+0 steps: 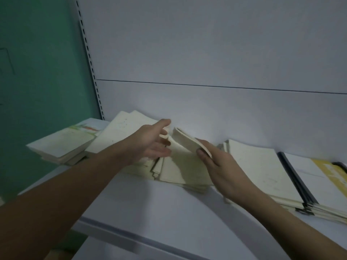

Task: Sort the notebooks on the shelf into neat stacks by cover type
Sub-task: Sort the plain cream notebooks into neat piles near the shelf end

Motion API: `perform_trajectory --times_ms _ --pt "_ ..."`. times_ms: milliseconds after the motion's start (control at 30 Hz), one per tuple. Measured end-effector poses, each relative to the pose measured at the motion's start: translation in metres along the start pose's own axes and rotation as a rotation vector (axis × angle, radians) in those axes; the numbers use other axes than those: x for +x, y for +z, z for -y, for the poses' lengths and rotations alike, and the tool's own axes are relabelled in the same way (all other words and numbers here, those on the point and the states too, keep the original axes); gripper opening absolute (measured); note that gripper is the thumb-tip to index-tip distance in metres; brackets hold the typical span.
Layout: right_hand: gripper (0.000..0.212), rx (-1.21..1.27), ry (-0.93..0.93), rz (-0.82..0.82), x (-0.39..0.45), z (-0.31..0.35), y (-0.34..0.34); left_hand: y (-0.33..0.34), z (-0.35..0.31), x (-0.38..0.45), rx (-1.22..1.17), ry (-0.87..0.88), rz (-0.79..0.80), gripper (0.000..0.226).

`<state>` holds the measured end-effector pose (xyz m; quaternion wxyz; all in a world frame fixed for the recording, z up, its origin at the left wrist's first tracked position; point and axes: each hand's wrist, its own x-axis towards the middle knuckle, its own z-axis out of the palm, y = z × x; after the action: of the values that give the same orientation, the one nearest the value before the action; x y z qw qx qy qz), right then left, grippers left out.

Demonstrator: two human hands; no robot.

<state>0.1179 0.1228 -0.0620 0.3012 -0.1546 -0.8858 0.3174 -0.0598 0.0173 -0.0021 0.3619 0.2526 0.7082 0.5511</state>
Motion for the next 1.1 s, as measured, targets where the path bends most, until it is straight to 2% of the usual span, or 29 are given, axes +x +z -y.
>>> perform_trajectory --times_ms 67,133,200,267,367,433,500,567,600,667,800,900,967,1033,1100 --pt "0.038 0.038 -0.047 -0.012 0.005 0.006 0.002 0.002 -0.001 -0.002 -0.253 -0.107 0.208 0.055" --pt "0.043 0.036 -0.109 0.046 0.006 0.007 0.007 0.001 -0.006 -0.005 -0.405 -0.100 0.303 0.039" --pt "0.051 -0.125 -0.149 0.134 0.004 0.002 0.012 -0.002 -0.012 -0.006 -0.384 -0.051 0.283 0.030" --pt "0.054 -0.295 -0.171 0.173 0.004 -0.004 0.015 -0.003 -0.015 -0.006 -0.307 -0.030 0.245 0.032" --pt "0.052 -0.250 -0.231 0.152 0.011 -0.001 0.016 -0.003 -0.009 -0.009 -0.264 -0.072 0.243 0.031" --pt "0.057 -0.298 -0.239 0.217 0.015 0.000 0.018 -0.003 -0.006 -0.009 -0.247 -0.063 0.257 0.025" --pt "0.084 -0.295 -0.173 0.273 0.014 -0.002 0.022 -0.008 -0.009 -0.007 -0.173 0.036 0.212 0.029" --pt "0.116 -0.109 -0.011 0.201 0.012 -0.007 0.025 -0.013 -0.016 -0.004 -0.070 0.155 0.116 0.038" --pt "0.124 -0.032 0.070 0.171 0.012 -0.011 0.026 -0.016 -0.020 -0.003 -0.018 0.194 0.074 0.041" --pt "0.128 -0.057 0.155 0.209 0.015 -0.018 0.033 -0.020 -0.025 -0.002 0.067 0.240 0.024 0.045" --pt "0.119 -0.291 0.166 0.423 0.022 -0.025 0.048 -0.027 -0.021 -0.001 0.062 0.250 -0.007 0.047" --pt "0.089 -0.518 0.092 0.426 0.017 -0.027 0.049 -0.036 -0.014 0.001 -0.039 0.242 -0.057 0.054" --pt "0.073 -0.577 0.057 0.400 0.014 -0.025 0.044 -0.046 -0.013 0.003 -0.092 0.240 -0.102 0.049" --pt "0.061 -0.493 0.084 0.422 0.016 -0.023 0.034 -0.056 -0.012 0.007 -0.114 0.239 -0.128 0.047" --pt "0.050 -0.174 0.153 0.384 0.023 -0.024 0.021 -0.063 -0.011 0.008 -0.120 0.218 -0.132 0.045"
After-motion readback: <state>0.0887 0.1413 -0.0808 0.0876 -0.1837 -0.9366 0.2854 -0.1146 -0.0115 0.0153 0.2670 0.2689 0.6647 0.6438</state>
